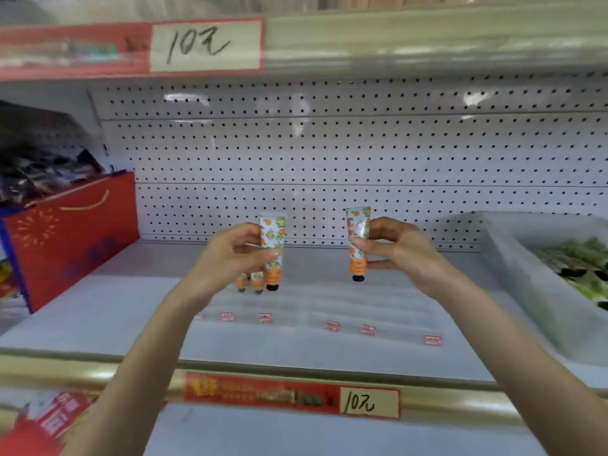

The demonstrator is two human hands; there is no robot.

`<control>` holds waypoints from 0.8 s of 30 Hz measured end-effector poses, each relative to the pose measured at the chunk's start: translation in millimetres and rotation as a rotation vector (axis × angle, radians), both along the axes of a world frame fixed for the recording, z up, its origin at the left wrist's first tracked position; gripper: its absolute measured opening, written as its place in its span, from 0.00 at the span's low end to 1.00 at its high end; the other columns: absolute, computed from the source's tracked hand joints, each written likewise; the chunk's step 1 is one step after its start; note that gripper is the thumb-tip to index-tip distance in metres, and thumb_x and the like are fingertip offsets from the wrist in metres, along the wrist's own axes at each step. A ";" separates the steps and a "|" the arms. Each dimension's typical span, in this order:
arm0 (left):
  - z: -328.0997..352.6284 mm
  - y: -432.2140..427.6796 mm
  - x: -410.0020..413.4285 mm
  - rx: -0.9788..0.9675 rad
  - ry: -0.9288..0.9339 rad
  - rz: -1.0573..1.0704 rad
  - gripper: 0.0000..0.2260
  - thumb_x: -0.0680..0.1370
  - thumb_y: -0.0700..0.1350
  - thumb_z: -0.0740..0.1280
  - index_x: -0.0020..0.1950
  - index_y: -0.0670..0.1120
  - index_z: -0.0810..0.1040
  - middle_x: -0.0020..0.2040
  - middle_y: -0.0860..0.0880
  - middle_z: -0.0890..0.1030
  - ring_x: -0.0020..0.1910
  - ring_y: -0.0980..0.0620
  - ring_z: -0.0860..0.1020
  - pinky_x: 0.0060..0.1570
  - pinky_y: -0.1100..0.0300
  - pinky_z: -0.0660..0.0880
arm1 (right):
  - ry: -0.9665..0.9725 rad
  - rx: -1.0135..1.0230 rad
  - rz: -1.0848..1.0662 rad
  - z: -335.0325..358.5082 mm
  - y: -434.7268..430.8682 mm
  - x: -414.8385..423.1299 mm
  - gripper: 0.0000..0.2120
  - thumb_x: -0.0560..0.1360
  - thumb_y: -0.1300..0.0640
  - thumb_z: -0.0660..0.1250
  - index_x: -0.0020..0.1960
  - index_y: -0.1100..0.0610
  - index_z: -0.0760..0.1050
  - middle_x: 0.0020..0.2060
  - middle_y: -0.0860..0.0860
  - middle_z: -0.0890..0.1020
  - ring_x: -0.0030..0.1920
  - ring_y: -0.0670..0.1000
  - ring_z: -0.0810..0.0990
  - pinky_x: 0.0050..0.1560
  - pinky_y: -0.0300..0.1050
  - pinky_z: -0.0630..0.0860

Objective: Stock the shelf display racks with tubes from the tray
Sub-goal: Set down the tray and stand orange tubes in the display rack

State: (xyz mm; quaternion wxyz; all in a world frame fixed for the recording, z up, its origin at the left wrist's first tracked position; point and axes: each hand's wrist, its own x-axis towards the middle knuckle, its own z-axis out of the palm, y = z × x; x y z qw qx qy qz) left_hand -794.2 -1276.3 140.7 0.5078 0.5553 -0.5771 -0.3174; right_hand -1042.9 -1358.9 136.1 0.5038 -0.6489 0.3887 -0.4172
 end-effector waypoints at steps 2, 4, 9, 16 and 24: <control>-1.7 -0.7 32.5 -0.024 0.006 0.048 0.09 0.70 0.39 0.73 0.49 0.43 0.79 0.46 0.46 0.82 0.39 0.57 0.81 0.39 0.65 0.78 | -0.007 0.005 -0.009 -4.4 1.3 21.0 0.12 0.71 0.61 0.72 0.53 0.62 0.77 0.50 0.57 0.81 0.47 0.50 0.82 0.47 0.48 0.82; -5.8 -2.7 59.0 -0.040 0.002 0.088 0.09 0.70 0.39 0.73 0.49 0.44 0.79 0.46 0.48 0.82 0.39 0.60 0.80 0.38 0.69 0.76 | -0.018 0.008 -0.025 -8.6 3.0 42.7 0.11 0.71 0.61 0.72 0.52 0.62 0.77 0.49 0.57 0.80 0.47 0.50 0.81 0.47 0.49 0.82; -23.4 -9.7 98.5 -0.061 -0.019 0.127 0.08 0.70 0.38 0.73 0.45 0.48 0.79 0.39 0.57 0.83 0.38 0.64 0.79 0.40 0.71 0.76 | -0.034 -0.008 -0.049 -22.2 9.8 101.0 0.06 0.71 0.64 0.71 0.44 0.57 0.75 0.44 0.54 0.79 0.41 0.47 0.80 0.42 0.42 0.82; -51.9 -26.5 104.7 -0.086 -0.069 0.085 0.10 0.70 0.36 0.73 0.49 0.43 0.78 0.40 0.56 0.80 0.35 0.70 0.77 0.37 0.77 0.70 | -0.066 -0.036 -0.172 -58.3 13.9 162.6 0.08 0.72 0.63 0.71 0.48 0.59 0.74 0.44 0.54 0.79 0.43 0.51 0.81 0.44 0.43 0.81; -79.0 -39.4 106.6 -0.026 -0.121 0.072 0.11 0.70 0.40 0.74 0.51 0.46 0.79 0.43 0.51 0.83 0.40 0.61 0.80 0.36 0.76 0.71 | -0.025 -0.099 -0.225 -84.7 13.7 187.1 0.10 0.71 0.62 0.72 0.48 0.54 0.73 0.44 0.49 0.79 0.42 0.47 0.80 0.48 0.45 0.79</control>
